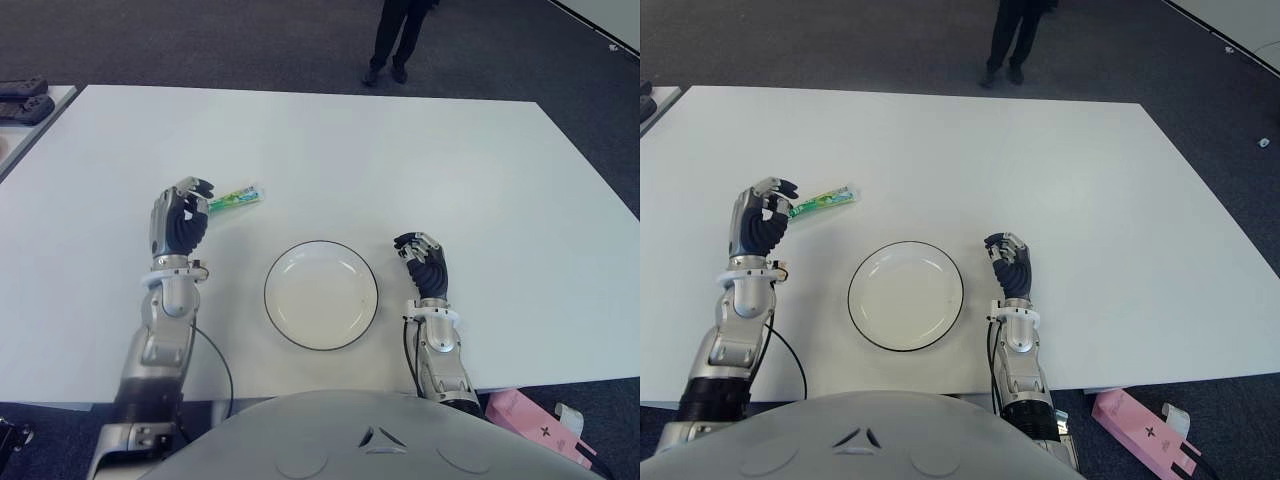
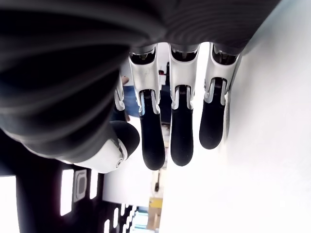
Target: Put the toothpaste on the table into the plate.
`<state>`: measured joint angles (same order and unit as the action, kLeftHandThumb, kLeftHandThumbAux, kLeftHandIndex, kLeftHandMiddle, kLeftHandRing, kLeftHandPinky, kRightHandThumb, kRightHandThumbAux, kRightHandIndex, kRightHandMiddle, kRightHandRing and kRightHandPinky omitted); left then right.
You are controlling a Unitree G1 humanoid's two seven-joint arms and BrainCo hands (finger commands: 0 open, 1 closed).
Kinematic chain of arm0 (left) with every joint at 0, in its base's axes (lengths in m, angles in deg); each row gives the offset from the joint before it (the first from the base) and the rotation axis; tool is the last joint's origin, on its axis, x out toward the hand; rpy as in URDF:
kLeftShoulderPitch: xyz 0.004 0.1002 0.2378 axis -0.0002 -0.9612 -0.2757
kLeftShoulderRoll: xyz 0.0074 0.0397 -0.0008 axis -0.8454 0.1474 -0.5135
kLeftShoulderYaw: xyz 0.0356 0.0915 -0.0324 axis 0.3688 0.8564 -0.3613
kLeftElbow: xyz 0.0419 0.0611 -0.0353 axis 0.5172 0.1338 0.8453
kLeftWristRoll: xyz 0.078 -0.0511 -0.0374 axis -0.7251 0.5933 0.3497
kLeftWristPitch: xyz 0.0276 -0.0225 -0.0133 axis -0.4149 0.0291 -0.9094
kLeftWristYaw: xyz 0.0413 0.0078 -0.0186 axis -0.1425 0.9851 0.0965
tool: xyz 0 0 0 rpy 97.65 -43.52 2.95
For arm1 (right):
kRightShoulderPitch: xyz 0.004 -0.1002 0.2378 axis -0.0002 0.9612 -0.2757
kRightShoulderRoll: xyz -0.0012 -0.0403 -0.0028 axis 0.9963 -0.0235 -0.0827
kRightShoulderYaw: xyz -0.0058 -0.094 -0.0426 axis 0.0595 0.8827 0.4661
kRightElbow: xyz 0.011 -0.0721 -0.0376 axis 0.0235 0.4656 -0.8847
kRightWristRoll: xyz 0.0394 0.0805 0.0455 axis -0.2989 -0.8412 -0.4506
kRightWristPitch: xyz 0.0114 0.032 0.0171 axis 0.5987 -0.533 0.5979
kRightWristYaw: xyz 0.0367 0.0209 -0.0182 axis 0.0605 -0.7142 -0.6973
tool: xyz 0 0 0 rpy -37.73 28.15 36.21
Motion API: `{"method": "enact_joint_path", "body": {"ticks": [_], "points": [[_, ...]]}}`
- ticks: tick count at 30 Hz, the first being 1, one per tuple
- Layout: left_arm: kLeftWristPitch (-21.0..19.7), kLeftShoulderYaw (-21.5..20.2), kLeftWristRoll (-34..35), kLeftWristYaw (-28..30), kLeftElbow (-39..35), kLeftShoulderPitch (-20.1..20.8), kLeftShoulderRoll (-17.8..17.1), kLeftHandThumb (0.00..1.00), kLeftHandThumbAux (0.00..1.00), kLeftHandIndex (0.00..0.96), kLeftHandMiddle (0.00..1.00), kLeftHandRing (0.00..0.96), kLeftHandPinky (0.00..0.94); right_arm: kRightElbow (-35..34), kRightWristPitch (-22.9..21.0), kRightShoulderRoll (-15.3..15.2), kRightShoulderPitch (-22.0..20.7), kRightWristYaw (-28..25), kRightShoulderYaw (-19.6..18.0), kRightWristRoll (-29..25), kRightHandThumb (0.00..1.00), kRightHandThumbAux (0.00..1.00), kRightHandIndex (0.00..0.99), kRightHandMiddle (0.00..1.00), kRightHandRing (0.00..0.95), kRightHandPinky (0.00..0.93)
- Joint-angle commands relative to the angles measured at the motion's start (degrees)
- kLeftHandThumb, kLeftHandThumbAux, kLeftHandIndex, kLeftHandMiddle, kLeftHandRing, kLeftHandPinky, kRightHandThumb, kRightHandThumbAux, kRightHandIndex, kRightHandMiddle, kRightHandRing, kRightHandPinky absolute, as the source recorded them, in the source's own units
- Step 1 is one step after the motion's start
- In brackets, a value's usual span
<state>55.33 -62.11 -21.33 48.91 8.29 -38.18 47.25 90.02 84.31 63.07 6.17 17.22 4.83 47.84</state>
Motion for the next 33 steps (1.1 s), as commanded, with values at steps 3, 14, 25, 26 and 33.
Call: {"method": "enact_joint_path", "body": {"ticks": [3,14,25,26,33], "points": [[1.45,1.78,-4.61,-2.39,4.99,4.25,-5.3,0.832,0.685,0.381,0.509,0.595,0.573,1.35,-0.5,0.18,0.89,-0.18,0.17,-0.18,0.711,0.729,0.428,0.457,0.43,0.42],[-1.8,6.58,-12.08,-2.6,11.38,9.34,-11.99,0.833,0.679,0.416,0.472,0.492,0.443,0.43,-0.47,0.58,1.55,0.22,0.16,-0.04,0.71,0.728,0.427,0.466,0.442,0.437],[-2.22,14.42,-14.31,1.57,30.33,20.86,-16.79,0.429,0.441,0.168,0.234,0.265,0.293,1.74,-0.05,0.11,1.17,0.04,-0.2,-0.29,0.711,0.728,0.429,0.466,0.44,0.426],[-2.3,14.98,-14.37,1.82,31.07,21.44,-17.07,0.425,0.427,0.156,0.221,0.257,0.288,1.84,0.06,0.11,1.17,0.04,-0.21,-0.31,0.712,0.728,0.429,0.465,0.439,0.425],[-4.67,21.02,-16.97,9.66,34.59,25.51,-19.66,0.401,0.286,0.014,0.041,0.061,0.136,2.63,0.78,-0.04,1.05,-0.21,-0.38,-0.56,0.713,0.729,0.429,0.458,0.436,0.427]]}}
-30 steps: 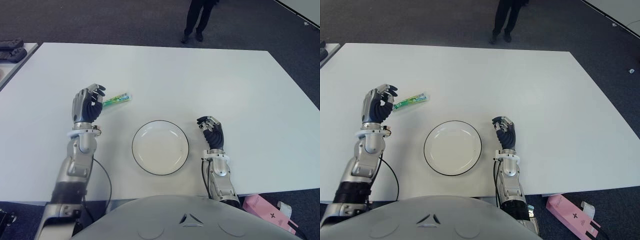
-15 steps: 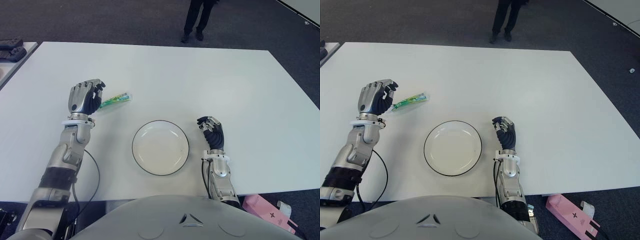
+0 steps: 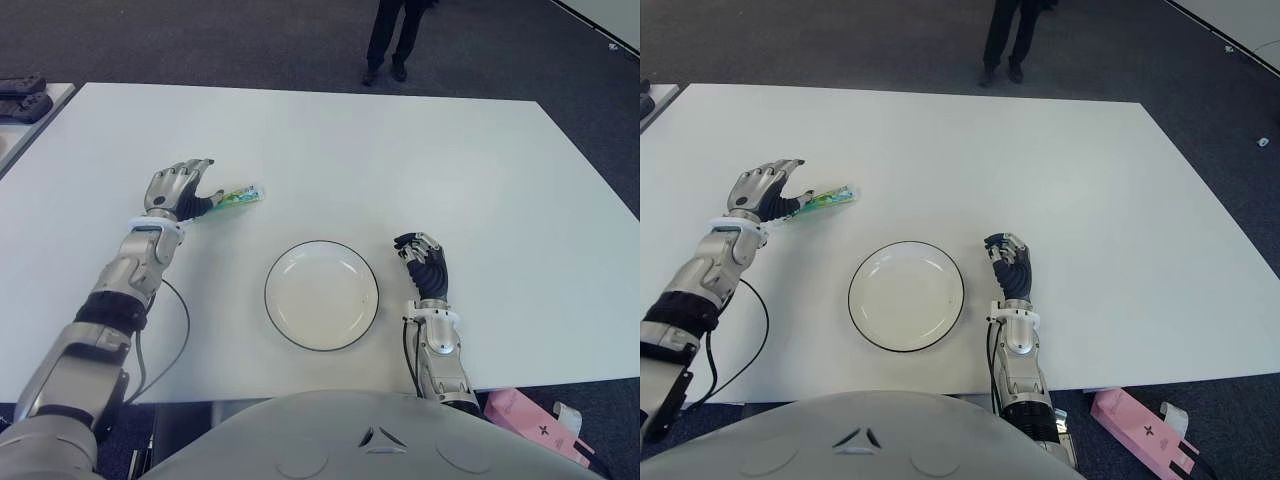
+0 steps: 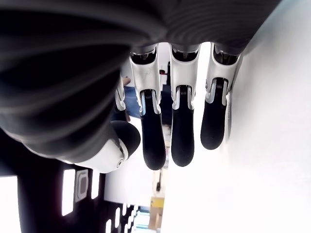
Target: Put the toothpaste on the table into the plate.
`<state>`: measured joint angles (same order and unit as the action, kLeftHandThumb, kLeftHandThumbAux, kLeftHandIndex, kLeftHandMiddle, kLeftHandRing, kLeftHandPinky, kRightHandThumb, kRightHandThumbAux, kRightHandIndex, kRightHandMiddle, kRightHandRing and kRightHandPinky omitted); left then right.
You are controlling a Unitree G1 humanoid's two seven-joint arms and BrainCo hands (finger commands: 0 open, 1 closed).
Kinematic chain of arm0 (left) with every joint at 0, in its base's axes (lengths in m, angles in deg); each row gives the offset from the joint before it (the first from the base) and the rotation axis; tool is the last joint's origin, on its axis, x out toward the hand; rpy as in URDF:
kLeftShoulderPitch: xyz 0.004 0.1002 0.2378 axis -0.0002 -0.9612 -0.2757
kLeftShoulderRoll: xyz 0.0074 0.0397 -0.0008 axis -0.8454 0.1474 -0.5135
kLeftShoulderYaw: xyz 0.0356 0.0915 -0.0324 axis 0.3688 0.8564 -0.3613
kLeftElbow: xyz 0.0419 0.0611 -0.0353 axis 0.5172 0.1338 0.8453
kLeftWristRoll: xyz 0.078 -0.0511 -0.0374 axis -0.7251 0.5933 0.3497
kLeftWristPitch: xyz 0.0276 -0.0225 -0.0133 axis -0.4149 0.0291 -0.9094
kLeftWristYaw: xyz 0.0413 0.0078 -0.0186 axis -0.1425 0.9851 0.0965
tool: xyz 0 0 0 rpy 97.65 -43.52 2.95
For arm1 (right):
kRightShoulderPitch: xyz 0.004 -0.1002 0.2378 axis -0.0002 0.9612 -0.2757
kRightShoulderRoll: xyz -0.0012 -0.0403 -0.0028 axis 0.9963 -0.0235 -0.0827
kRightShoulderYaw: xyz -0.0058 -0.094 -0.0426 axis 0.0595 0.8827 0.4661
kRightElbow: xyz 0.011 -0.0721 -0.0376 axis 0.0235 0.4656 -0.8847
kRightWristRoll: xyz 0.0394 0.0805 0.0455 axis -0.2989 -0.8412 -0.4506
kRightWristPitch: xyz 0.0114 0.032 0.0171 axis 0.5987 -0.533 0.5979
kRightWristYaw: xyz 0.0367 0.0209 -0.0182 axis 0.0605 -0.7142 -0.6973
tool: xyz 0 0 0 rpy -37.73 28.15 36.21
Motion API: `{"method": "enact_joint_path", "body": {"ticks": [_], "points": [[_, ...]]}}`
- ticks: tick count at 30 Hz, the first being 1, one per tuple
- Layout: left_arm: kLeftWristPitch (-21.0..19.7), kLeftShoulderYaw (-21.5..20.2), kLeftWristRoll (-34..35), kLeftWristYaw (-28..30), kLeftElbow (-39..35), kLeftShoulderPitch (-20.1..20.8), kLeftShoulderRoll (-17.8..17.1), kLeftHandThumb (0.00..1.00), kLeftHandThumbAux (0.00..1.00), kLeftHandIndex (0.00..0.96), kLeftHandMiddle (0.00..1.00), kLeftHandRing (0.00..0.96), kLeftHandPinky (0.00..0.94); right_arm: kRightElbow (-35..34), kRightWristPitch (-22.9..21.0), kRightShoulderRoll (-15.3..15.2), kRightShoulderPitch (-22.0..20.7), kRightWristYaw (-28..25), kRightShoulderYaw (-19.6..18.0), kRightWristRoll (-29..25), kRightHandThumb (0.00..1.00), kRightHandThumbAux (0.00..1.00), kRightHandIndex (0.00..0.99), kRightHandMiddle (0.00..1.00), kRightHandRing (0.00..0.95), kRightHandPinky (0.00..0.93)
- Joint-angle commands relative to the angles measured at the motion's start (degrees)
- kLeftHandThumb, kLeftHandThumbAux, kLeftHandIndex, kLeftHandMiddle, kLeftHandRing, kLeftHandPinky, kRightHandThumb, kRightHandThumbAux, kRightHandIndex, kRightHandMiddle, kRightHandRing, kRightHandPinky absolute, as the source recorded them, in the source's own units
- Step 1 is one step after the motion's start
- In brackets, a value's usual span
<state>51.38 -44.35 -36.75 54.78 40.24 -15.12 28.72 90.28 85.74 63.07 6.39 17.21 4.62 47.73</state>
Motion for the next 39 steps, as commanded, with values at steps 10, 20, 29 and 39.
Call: {"method": "enact_joint_path", "body": {"ticks": [10,20,29,39], "points": [[3.16,10.79,-2.76,6.77,15.39,9.81,-1.36,0.405,0.187,0.0,0.0,0.001,0.005,3.08,0.96,-0.02,1.04,-0.35,-0.3,-0.64,0.713,0.73,0.429,0.455,0.438,0.433],[7.83,17.39,-3.5,5.56,32.39,17.44,1.57,0.395,0.174,0.0,0.0,0.0,0.0,3.15,1.51,0.06,1.3,-0.34,-0.47,-0.96,0.713,0.729,0.43,0.46,0.444,0.443],[8.09,23.17,-4.68,7.78,38.34,20.55,4.02,0.387,0.18,0.0,0.0,0.0,0.0,2.52,1.52,0.35,1.93,-0.06,-0.49,-0.82,0.713,0.729,0.429,0.467,0.453,0.449],[8.47,27.71,-4.92,9.96,41.94,21.23,6.31,0.394,0.197,0.0,0.0,0.0,0.0,1.47,0.92,0.06,2.7,-0.2,-0.5,-0.6,0.713,0.729,0.428,0.464,0.452,0.44]]}}
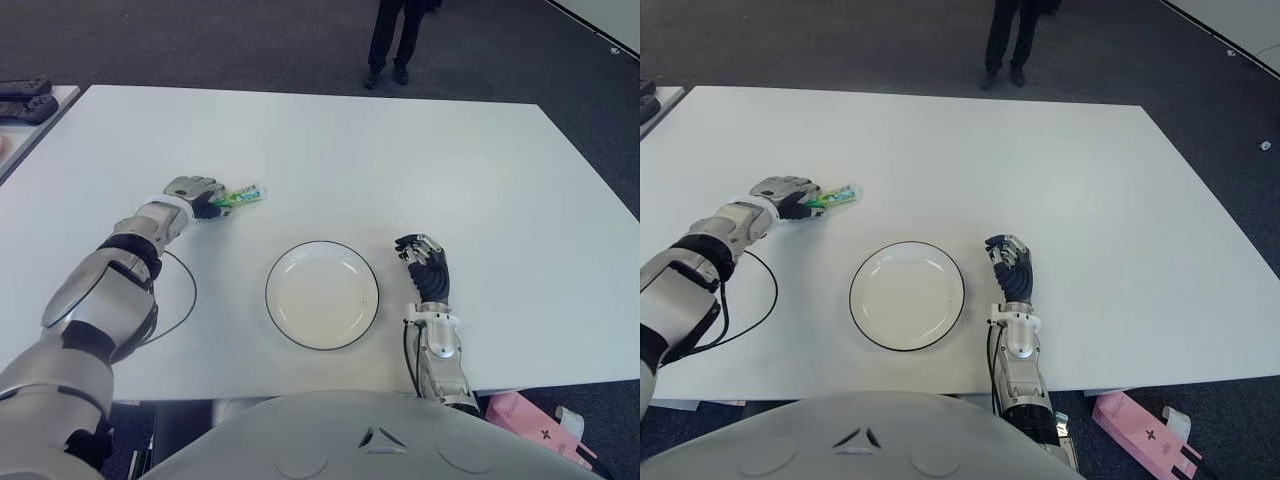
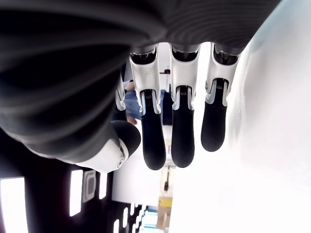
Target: Put the toothpaste on the table into the plate.
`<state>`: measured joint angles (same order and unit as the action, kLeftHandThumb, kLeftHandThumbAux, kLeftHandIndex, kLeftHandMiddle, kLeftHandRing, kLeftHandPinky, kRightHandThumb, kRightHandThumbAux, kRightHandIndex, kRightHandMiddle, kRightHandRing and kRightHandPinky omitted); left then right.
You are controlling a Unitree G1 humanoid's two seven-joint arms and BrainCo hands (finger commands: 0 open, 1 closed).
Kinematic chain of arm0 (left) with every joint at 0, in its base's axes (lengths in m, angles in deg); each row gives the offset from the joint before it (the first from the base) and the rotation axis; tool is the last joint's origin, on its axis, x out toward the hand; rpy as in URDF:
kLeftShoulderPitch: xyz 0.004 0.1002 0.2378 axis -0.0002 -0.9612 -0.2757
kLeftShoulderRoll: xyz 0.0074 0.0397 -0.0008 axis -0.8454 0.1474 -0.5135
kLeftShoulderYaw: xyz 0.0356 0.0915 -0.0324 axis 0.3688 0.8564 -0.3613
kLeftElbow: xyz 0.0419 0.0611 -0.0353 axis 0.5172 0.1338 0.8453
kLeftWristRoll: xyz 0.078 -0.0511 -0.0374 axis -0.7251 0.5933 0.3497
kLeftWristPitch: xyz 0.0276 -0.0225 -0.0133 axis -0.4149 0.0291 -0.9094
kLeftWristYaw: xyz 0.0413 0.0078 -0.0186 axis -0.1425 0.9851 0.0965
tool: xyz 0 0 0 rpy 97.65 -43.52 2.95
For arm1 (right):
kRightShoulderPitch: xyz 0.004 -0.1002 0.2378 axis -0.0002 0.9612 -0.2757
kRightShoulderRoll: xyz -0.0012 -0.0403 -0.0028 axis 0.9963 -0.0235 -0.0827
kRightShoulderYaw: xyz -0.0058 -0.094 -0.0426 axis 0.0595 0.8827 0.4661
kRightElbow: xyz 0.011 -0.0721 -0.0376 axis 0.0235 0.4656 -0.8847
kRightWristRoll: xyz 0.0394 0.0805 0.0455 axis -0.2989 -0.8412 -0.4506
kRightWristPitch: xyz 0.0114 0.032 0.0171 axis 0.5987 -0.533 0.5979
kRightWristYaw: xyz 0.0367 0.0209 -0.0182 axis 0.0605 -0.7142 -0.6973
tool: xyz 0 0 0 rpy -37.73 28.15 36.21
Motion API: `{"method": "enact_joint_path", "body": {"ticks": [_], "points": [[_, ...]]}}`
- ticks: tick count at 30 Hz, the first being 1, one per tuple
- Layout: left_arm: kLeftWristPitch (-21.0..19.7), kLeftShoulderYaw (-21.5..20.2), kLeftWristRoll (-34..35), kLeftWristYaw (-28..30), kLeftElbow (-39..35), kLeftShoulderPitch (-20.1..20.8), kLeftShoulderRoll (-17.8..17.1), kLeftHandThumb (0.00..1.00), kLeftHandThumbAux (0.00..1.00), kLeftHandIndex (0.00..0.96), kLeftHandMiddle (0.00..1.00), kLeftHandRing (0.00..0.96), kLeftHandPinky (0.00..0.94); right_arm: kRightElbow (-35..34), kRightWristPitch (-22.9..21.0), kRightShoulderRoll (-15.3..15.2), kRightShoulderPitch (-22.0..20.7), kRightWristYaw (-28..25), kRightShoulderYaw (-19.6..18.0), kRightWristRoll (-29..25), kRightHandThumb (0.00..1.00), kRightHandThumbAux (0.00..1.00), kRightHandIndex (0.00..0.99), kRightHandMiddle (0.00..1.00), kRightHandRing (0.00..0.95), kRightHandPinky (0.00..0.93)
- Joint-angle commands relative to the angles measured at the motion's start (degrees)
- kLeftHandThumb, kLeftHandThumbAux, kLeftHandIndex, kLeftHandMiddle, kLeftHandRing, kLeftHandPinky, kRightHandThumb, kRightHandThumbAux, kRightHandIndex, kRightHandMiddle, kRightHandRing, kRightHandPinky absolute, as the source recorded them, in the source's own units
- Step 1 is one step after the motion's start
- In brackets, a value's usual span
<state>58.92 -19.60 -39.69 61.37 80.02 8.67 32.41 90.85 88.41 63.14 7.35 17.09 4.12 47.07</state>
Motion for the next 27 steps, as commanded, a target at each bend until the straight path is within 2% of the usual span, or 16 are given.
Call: {"method": "enact_joint_path", "body": {"ticks": [1,10,20,24,25,26,27], "points": [[1.22,3.34,-1.95,3.58,2.31,-2.57,2.59,0.396,0.2,0.0,0.0,0.0,0.0,0.74,-1.85,-0.02,1.84,-0.08,-0.02,0.06,0.713,0.73,0.428,0.463,0.451,0.439],[3.23,6.01,-2.07,5.73,3.31,-3.05,2.39,0.406,0.235,0.0,0.0,0.0,0.0,-0.04,-2.11,0.28,2.41,0.71,-0.27,0.32,0.713,0.729,0.427,0.463,0.452,0.442],[3.12,5.99,-0.88,7.66,3.86,-3.79,2.24,0.417,0.276,0.0,0.0,0.0,0.019,-1.13,-2.64,0.88,2.96,1.57,-0.36,0.29,0.711,0.728,0.428,0.472,0.456,0.453],[2.59,5.43,-0.01,7.46,3.98,-4.28,2.31,0.45,0.313,0.0,0.0,0.001,0.143,-1.3,-2.65,0.83,3.03,1.57,-0.23,0.4,0.71,0.728,0.427,0.475,0.46,0.458],[2.54,5.24,0.23,7.21,3.97,-4.4,2.32,0.496,0.339,0.016,0.059,0.098,0.239,-1.34,-2.69,0.82,3.05,1.55,-0.2,0.42,0.71,0.728,0.427,0.474,0.46,0.457],[2.53,5.07,0.49,6.86,3.95,-4.53,2.31,0.514,0.348,0.021,0.08,0.133,0.274,-1.37,-2.74,0.8,3.07,1.55,-0.17,0.44,0.71,0.728,0.427,0.474,0.46,0.457],[2.52,4.99,0.69,6.66,3.93,-4.59,2.32,0.559,0.369,0.047,0.147,0.223,0.354,-1.4,-2.8,0.77,3.05,1.53,-0.18,0.43,0.71,0.728,0.427,0.474,0.46,0.457]]}}
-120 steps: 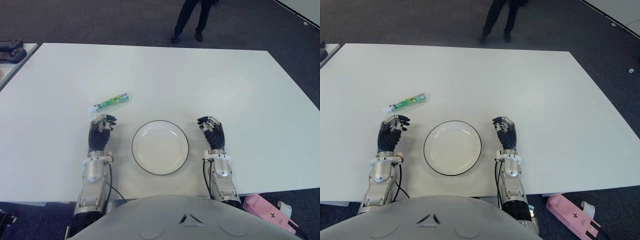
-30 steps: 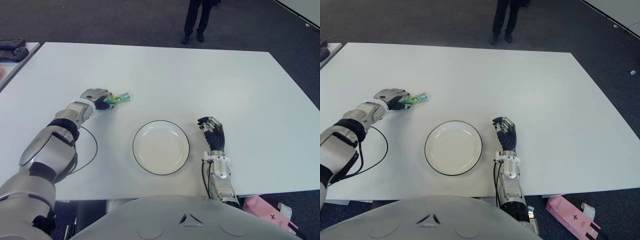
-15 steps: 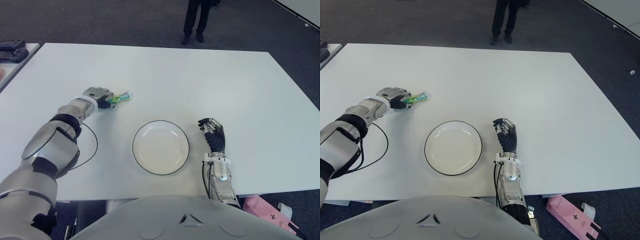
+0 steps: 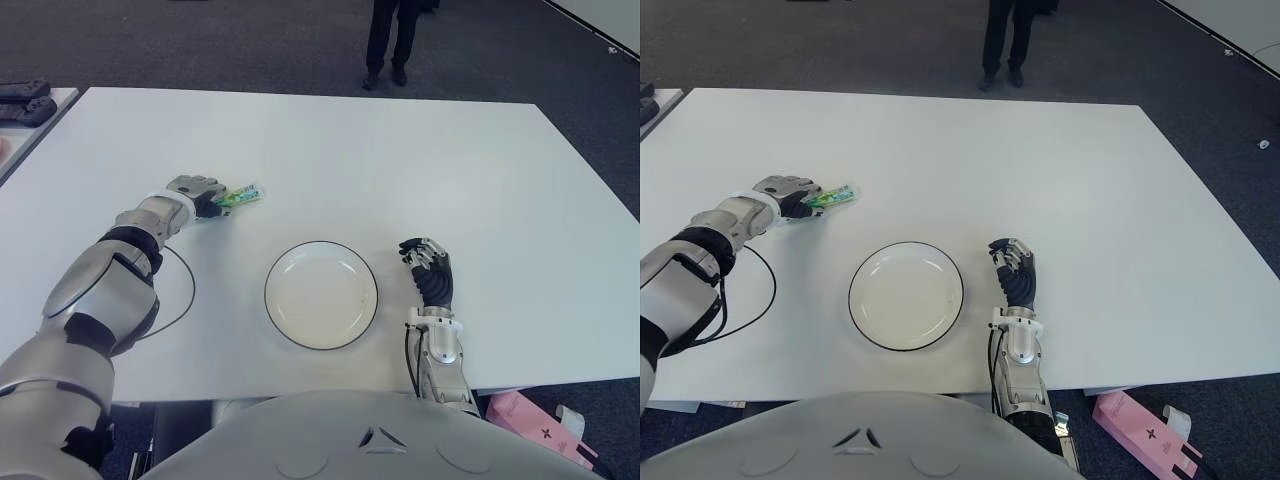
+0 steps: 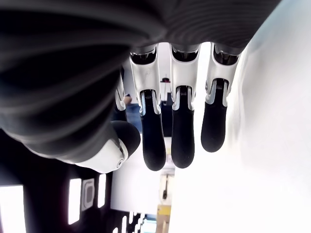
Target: Put the toothpaste on the table into the plate.
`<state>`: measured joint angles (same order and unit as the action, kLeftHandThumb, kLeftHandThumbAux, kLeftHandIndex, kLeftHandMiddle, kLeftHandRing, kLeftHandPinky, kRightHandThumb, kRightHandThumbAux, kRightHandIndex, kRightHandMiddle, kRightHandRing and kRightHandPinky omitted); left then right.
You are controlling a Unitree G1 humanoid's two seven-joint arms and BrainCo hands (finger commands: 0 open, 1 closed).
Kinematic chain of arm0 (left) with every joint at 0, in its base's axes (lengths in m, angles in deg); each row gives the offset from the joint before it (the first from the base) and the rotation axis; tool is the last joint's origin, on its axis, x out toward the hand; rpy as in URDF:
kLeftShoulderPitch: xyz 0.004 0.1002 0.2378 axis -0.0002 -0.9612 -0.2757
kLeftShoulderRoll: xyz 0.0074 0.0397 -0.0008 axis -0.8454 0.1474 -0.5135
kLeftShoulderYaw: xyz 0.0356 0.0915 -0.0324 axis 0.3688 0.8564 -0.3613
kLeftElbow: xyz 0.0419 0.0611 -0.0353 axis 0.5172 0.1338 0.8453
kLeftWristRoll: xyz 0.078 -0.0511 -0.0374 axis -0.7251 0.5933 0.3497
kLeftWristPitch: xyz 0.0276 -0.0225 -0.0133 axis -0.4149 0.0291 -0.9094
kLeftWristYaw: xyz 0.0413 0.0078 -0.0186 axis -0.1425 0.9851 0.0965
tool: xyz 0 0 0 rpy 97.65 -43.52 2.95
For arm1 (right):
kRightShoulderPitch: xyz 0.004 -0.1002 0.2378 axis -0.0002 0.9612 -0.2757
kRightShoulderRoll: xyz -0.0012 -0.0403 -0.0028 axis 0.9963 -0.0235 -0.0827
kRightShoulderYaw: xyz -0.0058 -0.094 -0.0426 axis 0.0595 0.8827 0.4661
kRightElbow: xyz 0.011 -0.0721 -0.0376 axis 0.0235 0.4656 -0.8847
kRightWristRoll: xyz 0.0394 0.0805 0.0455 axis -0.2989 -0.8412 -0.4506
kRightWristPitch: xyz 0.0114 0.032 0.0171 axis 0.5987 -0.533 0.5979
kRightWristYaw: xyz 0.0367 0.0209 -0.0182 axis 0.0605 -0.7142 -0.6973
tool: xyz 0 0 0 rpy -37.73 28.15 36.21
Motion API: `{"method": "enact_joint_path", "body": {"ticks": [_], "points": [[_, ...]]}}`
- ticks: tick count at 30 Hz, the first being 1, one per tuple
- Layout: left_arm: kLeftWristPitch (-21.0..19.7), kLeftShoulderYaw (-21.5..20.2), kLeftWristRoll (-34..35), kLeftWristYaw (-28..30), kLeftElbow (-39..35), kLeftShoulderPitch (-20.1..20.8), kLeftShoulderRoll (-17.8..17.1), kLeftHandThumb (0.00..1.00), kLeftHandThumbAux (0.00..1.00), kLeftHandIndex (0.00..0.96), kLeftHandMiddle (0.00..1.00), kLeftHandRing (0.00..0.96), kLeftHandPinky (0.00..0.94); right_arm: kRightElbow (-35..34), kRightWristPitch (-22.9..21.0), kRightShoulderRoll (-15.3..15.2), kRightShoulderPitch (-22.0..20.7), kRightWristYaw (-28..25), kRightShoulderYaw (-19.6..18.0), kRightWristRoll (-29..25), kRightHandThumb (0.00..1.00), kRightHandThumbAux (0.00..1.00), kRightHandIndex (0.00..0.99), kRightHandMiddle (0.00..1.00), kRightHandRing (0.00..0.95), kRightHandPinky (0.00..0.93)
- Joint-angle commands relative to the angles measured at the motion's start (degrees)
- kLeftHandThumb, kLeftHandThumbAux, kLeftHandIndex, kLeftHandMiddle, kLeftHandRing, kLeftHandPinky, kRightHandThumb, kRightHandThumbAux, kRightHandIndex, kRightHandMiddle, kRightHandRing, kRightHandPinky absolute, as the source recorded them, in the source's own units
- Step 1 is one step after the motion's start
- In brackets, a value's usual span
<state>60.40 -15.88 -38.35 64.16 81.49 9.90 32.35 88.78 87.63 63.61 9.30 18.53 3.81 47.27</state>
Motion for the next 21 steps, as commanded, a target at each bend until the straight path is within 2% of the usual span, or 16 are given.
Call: {"method": "enact_joint_path", "body": {"ticks": [1,3,4,5,7,10,14,21], "points": [[0.94,1.08,-0.36,3.48,2.43,-5.94,2.39,0.588,0.383,0.064,0.19,0.281,0.405,0.64,-2.12,0.29,1.09,0.08,0.12,0.22,0.71,0.728,0.427,0.474,0.46,0.457],[0.65,-0.03,0.93,2.63,2.28,-6.43,2.41,0.617,0.398,0.145,0.234,0.33,0.444,0.49,-2.35,0.27,1.09,0.07,0.12,0.25,0.71,0.728,0.427,0.473,0.459,0.455],[0.51,-0.79,1.68,2.2,2.19,-6.73,2.41,0.643,0.428,0.234,0.305,0.374,0.456,0.41,-2.45,0.27,1.1,0.09,0.14,0.28,0.71,0.728,0.427,0.471,0.458,0.454],[0.68,-2.44,3.47,2.62,1.35,-6.75,2.22,0.652,0.439,0.266,0.33,0.389,0.46,0.05,-2.7,0.32,1.21,0.19,0.21,0.43,0.71,0.728,0.427,0.47,0.458,0.453],[0.73,-4.36,5.66,3.02,0.55,-6.89,2.22,0.693,0.587,0.365,0.455,0.482,0.522,-0.45,-3.08,0.41,1.37,0.34,0.3,0.63,0.71,0.728,0.427,0.468,0.457,0.455],[0.11,-5.69,7.13,2.56,0.63,-7.44,2.79,0.791,0.641,0.389,0.498,0.577,0.598,-0.91,-3.5,0.49,1.46,0.42,0.29,0.73,0.71,0.727,0.427,0.466,0.455,0.453],[-0.21,-7.0,8.58,1.5,0.25,-8.01,3.16,0.831,0.66,0.404,0.533,0.649,0.676,-1.42,-3.91,0.56,1.56,0.34,0.27,0.62,0.71,0.727,0.427,0.466,0.454,0.452],[-0.35,-8.2,9.94,0.41,-0.18,-8.59,3.43,0.84,0.667,0.411,0.559,0.689,0.691,-1.56,-3.61,0.43,1.61,-0.24,0.28,0.16,0.71,0.726,0.428,0.472,0.456,0.454]]}}
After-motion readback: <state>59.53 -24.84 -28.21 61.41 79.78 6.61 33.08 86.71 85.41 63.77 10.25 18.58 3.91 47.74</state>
